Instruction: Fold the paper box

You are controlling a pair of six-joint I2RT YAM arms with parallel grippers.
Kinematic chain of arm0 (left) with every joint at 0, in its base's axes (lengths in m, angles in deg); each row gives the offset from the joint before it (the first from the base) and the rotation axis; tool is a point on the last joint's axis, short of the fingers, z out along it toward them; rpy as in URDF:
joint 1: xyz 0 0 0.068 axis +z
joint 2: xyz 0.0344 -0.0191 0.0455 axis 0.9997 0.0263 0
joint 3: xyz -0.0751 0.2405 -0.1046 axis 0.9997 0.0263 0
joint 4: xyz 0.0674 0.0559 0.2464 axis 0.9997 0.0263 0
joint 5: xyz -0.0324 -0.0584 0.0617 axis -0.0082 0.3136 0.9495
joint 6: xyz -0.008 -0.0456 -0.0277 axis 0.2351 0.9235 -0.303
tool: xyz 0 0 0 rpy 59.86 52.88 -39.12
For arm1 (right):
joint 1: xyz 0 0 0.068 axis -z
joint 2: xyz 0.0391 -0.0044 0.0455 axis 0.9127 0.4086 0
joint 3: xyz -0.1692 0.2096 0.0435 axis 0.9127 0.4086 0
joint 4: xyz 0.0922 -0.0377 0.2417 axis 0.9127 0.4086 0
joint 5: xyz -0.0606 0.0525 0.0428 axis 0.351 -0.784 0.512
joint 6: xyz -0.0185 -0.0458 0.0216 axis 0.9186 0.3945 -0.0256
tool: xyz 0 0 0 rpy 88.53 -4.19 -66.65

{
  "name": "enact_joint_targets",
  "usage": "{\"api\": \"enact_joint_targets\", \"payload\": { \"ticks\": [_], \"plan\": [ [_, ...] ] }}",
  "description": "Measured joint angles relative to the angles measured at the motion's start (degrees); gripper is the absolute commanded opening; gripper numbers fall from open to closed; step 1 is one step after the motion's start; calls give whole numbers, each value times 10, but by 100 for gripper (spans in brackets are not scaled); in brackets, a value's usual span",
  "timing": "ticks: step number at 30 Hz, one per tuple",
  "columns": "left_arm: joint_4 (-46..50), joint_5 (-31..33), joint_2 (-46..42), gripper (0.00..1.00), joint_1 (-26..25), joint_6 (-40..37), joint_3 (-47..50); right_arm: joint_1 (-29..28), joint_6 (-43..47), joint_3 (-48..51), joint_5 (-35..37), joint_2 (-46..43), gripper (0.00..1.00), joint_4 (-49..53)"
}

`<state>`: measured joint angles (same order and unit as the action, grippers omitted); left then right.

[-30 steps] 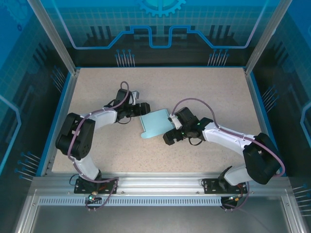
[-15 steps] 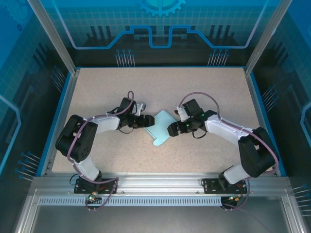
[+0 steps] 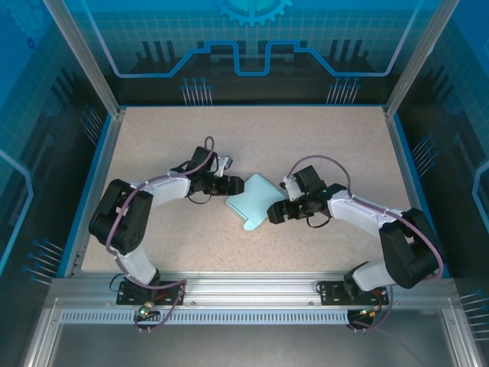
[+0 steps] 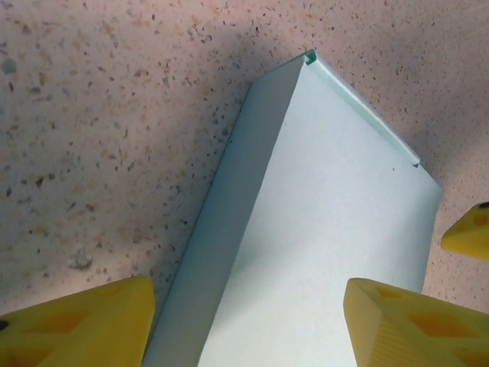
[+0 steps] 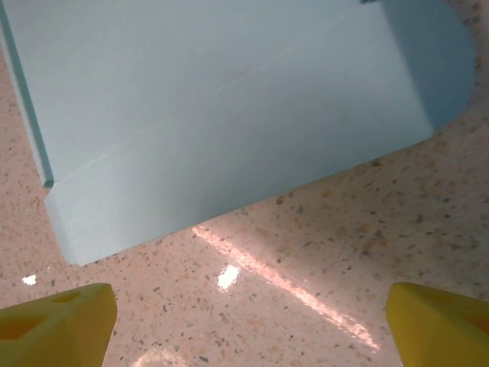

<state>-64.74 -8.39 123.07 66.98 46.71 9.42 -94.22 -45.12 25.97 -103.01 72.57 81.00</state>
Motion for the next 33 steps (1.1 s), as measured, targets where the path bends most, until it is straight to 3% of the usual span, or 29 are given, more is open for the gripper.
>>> {"api": "enact_joint_targets", "payload": {
  "ticks": [11, 17, 24, 33],
  "plan": [
    [29, -37, 52, 54, -9, -19, -40, 6, -115, 46, -107, 61, 81, -162],
    [2, -74, 49, 61, -14, 3, 2, 48, -130, 33, -137, 86, 77, -193],
    [-3, -65, 48, 63, -14, 14, 6, 64, -130, 7, -150, 104, 72, -199],
    [-9, -56, 48, 49, -11, 27, -1, 64, -162, 33, -169, 106, 64, -245]
  ]
}}
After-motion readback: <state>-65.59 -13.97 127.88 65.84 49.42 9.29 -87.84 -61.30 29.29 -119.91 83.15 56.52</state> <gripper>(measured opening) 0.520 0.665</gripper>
